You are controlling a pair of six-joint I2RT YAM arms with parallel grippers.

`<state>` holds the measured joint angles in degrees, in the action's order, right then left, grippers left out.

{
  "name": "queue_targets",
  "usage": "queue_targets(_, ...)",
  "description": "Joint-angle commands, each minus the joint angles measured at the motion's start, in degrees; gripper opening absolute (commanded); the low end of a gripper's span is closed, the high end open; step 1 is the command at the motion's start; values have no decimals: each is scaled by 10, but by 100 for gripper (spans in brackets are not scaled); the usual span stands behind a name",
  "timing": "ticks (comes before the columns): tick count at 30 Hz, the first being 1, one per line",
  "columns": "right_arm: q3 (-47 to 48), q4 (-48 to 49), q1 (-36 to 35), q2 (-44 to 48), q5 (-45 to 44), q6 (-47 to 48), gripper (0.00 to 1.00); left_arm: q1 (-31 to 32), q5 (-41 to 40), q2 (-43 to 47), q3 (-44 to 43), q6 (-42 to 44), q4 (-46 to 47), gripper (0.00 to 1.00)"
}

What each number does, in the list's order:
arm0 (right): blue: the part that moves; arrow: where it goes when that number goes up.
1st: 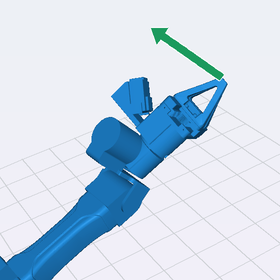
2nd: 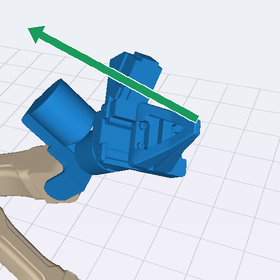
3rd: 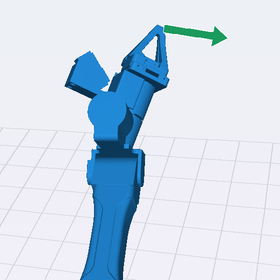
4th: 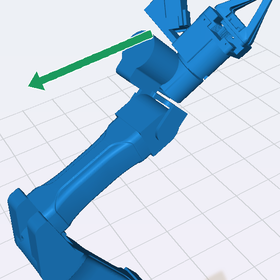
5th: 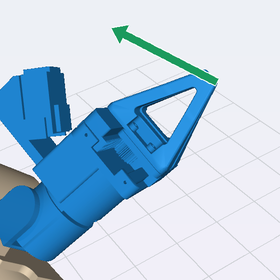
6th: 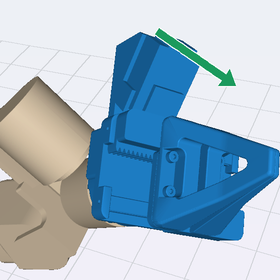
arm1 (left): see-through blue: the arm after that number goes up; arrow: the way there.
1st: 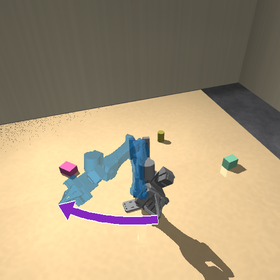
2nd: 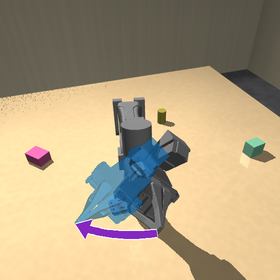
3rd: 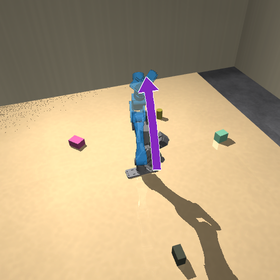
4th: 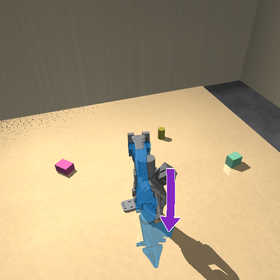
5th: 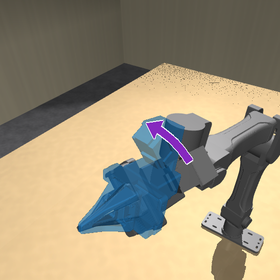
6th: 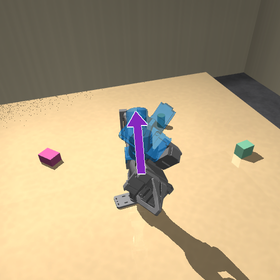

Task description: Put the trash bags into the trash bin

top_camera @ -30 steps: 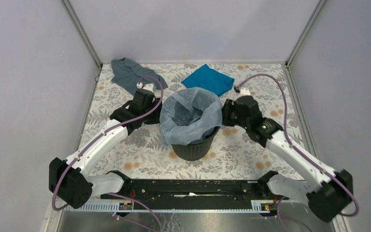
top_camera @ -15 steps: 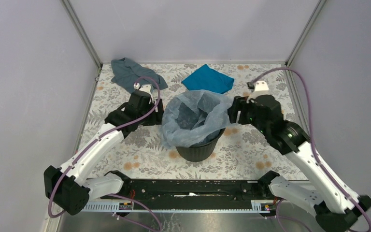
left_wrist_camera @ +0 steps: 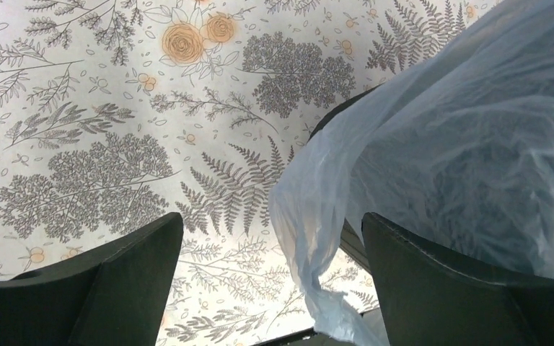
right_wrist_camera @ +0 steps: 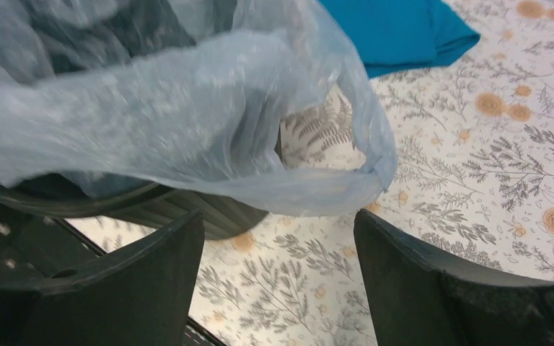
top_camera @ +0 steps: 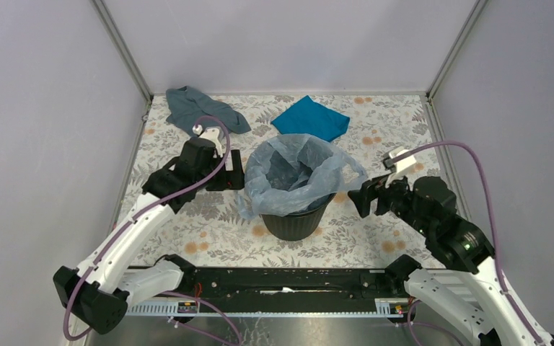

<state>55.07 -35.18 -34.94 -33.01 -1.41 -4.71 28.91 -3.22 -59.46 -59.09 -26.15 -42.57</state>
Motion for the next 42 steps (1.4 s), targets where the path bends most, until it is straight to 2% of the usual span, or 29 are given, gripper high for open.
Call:
queue_targets(1,-42,34,-3,-8,62,104,82,-3,8,36,-27,12,-26,99)
queue_targets(3,-47,25,-3,-23,112,169,78,-3,7,48,-27,10,-40,99)
queue_targets(9,-96,95,-3,-45,100,235,72,-6,27,91,-15,-7,-60,99)
queue_targets(13,-109,128,-3,-29,119,254,68,-8,102,109,16,-36,-46,99)
queue_targets(16,-112,130,-3,-14,111,262,68,-10,134,123,38,-54,-37,99)
queue_targets(20,-105,118,-3,-4,97,260,62,-11,157,132,53,-70,-33,98)
queue_targets(25,-88,88,-3,8,133,247,61,-11,161,128,68,-80,-23,91)
queue_targets(28,-111,149,-3,4,130,244,65,-11,165,115,78,-81,-12,83)
queue_targets(31,-146,230,-3,-12,122,257,64,-12,158,111,85,-81,-5,77)
queue_targets(32,-152,246,-3,-21,124,259,60,-12,156,110,86,-81,-3,74)
queue_targets(36,-192,290,-3,-13,113,220,28,-11,148,106,97,-84,12,60)
queue_targets(37,-208,296,-3,1,115,206,22,-12,148,105,103,-88,19,56)
queue_targets(40,-254,323,-3,43,101,143,12,-11,158,104,134,-104,51,42)
queue_targets(42,-279,335,-3,62,102,95,8,-11,172,99,154,-113,69,30)
